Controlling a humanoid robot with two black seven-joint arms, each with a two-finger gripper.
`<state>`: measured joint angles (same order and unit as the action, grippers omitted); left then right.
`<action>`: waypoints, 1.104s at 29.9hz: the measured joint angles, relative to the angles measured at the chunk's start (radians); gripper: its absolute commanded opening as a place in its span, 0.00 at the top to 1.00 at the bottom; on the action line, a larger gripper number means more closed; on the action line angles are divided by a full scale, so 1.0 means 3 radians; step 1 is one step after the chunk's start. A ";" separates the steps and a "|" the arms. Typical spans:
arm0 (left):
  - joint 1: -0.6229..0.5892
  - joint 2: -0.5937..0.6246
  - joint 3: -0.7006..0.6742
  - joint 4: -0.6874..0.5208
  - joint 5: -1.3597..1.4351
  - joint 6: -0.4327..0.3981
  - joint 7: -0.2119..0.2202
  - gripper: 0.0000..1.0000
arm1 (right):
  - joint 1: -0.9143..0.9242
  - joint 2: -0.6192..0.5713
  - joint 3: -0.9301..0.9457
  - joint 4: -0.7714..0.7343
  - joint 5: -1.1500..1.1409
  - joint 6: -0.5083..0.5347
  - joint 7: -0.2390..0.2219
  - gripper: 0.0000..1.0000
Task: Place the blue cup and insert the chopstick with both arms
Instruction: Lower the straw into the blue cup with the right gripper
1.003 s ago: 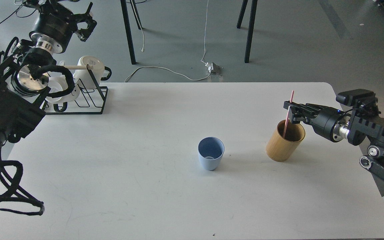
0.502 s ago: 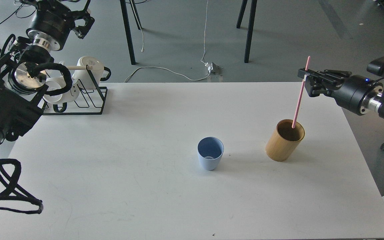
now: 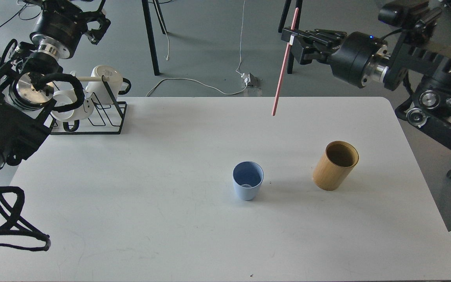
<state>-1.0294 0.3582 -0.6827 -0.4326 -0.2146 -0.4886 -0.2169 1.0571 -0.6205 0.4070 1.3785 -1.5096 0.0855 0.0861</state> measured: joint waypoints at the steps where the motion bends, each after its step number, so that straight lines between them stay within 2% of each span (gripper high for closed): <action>1: 0.0000 0.0000 0.0000 0.0000 0.0000 0.0000 0.0000 0.00 | -0.0028 0.0097 -0.0054 -0.0047 0.0026 0.0002 -0.0014 0.99; 5: 0.0000 -0.0010 0.0000 0.0000 0.0000 0.0000 -0.0001 0.00 | -0.0098 0.0375 -0.0286 -0.0167 0.0054 0.0005 -0.0030 0.99; 16: -0.0009 -0.0026 -0.0009 0.0000 0.0000 0.0000 -0.0003 0.00 | -0.0116 0.0627 -0.0716 -0.0298 -0.0002 0.0007 -0.0033 0.98; 25: -0.0009 -0.0023 -0.0005 0.0000 -0.0001 0.0000 -0.0003 0.00 | -0.0145 0.0773 -0.0788 -0.0464 -0.0005 0.0005 -0.0057 0.95; 27: -0.0009 -0.0023 -0.0005 0.0000 -0.0001 0.0000 -0.0003 0.00 | -0.0164 0.0773 -0.0789 -0.0470 -0.0004 0.0005 -0.0076 0.90; 29: -0.0009 -0.0023 -0.0005 0.0000 -0.0001 0.0000 -0.0003 0.00 | -0.0187 0.0773 -0.0789 -0.0470 0.0001 0.0005 -0.0085 0.77; 33: -0.0007 -0.0023 -0.0002 0.0000 -0.0001 0.0000 -0.0003 0.00 | -0.0206 0.0770 -0.0789 -0.0467 0.0031 0.0006 -0.0087 0.64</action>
<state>-1.0315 0.3514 -0.6833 -0.4326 -0.2148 -0.4887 -0.2179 0.9952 -0.3895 0.1703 1.2385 -1.5003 0.0873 0.0599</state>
